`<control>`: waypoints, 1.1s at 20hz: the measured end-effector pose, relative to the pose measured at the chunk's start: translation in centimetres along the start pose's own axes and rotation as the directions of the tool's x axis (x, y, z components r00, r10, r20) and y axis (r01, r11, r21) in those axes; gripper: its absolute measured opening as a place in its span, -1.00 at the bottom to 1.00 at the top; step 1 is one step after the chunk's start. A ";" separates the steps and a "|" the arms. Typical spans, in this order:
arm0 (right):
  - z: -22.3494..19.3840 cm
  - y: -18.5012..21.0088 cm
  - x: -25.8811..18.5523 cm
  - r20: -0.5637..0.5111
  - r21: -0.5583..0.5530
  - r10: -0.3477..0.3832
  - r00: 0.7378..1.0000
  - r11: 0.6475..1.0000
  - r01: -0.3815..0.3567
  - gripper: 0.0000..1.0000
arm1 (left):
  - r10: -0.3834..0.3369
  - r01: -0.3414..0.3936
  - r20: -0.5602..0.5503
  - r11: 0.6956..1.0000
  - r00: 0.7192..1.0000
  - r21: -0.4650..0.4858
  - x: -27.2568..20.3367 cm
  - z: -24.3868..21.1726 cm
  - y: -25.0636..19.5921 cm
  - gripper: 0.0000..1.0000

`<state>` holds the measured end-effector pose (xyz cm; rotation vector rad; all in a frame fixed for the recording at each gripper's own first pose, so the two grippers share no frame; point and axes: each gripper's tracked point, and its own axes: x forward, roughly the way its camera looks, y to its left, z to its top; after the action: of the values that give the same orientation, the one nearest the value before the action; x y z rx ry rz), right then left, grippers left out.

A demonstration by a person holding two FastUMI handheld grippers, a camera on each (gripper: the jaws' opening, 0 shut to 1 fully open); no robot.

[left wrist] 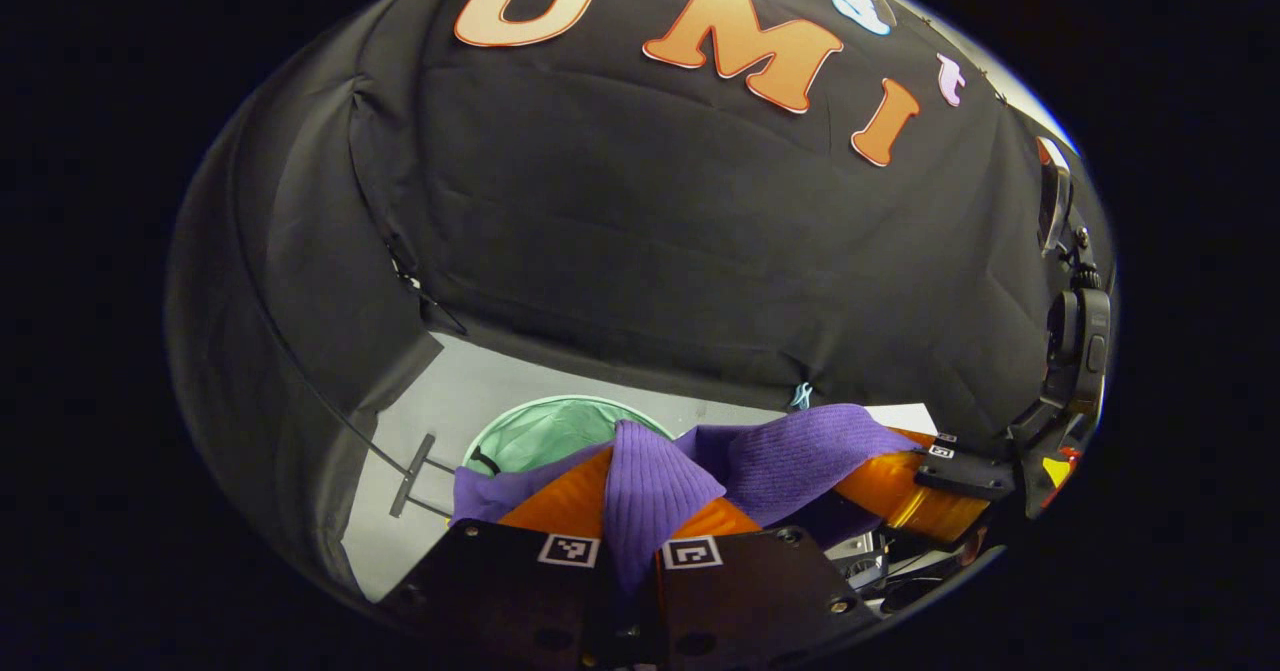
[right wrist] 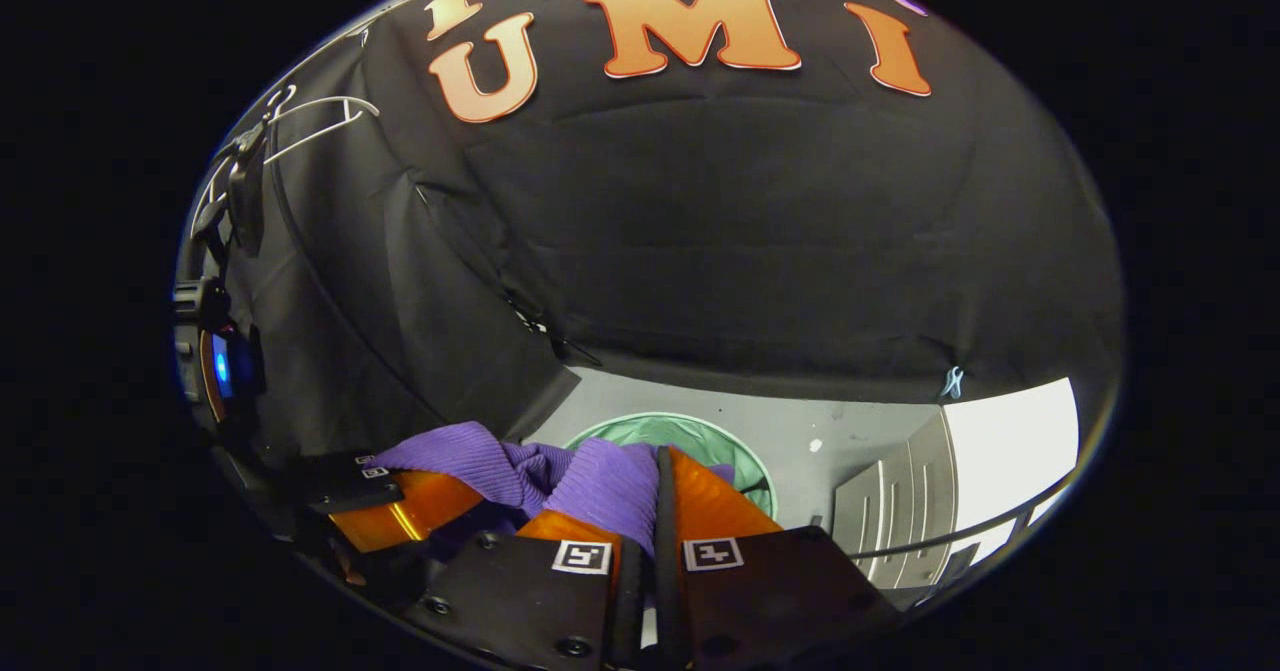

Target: Grasp the clothes on the hanger with both hands and then place them into the laundry hamper below.

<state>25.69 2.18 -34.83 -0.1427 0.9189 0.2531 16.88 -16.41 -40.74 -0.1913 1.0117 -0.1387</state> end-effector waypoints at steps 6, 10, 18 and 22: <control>-1.8 -0.2 0.8 -0.065 0.018 -0.005 0.998 1.000 0.007 -0.84 | 0.001 -0.001 -0.030 1.000 1.000 -0.019 0.0 -0.4 0.7 -0.58; -1.7 0.3 0.9 -0.066 0.029 0.018 0.998 0.999 -0.016 0.00 | 0.023 -0.023 -0.012 0.999 1.000 -0.028 -0.1 0.1 1.6 0.04; -0.9 0.6 0.6 -0.038 0.019 0.008 0.999 1.000 -0.007 0.97 | 0.050 -0.049 0.027 0.998 0.998 -0.047 -1.5 1.0 2.6 0.94; 2.8 1.7 -2.0 0.105 -0.011 -0.026 0.994 1.000 0.027 0.97 | 0.023 -0.013 0.155 0.998 0.988 -0.066 -4.4 5.2 2.2 0.94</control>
<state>26.19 4.11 -31.55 -0.1521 0.8112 0.2394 19.09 -12.86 -34.87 -0.2479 0.8625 -0.0731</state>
